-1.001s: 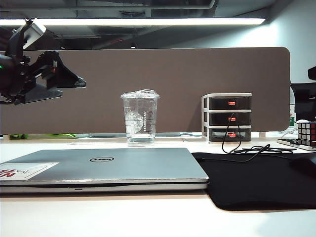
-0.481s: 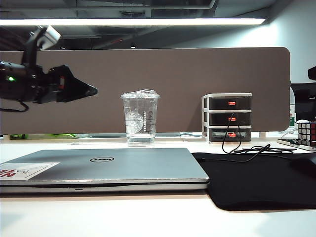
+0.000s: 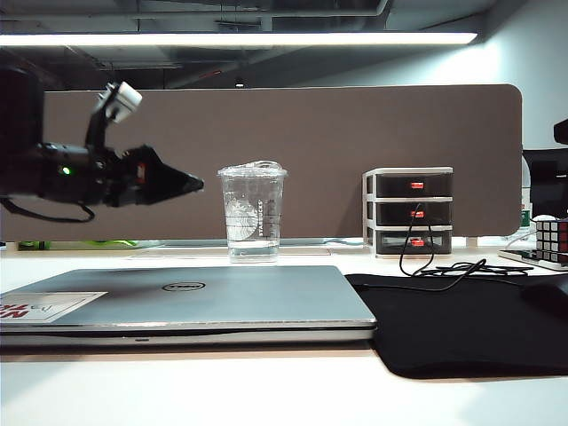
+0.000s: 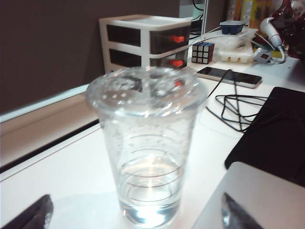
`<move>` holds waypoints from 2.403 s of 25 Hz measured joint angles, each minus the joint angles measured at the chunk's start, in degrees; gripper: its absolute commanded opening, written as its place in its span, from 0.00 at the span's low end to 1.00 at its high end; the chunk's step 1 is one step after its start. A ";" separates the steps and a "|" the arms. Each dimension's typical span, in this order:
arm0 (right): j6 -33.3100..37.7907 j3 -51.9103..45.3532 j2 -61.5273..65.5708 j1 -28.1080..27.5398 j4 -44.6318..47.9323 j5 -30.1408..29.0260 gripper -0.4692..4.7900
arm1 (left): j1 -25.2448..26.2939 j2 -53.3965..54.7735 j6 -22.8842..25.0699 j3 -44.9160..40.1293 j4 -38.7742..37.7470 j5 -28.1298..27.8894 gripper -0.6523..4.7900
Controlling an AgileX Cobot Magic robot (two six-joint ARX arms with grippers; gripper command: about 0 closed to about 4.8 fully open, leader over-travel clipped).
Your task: Pick up the coffee cup and place it on the right side of the laptop.
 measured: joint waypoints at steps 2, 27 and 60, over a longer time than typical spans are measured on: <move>0.00 0.00 0.00 0.00 0.00 0.00 0.09 | -0.28 2.58 -0.04 2.43 -0.52 1.14 1.00; -0.59 0.00 0.00 0.00 -1.20 0.00 0.09 | -1.20 15.02 0.26 23.26 -10.56 11.28 1.00; -0.59 0.00 0.00 0.00 -1.20 0.00 0.09 | -7.61 24.57 0.00 38.21 -15.37 13.51 1.00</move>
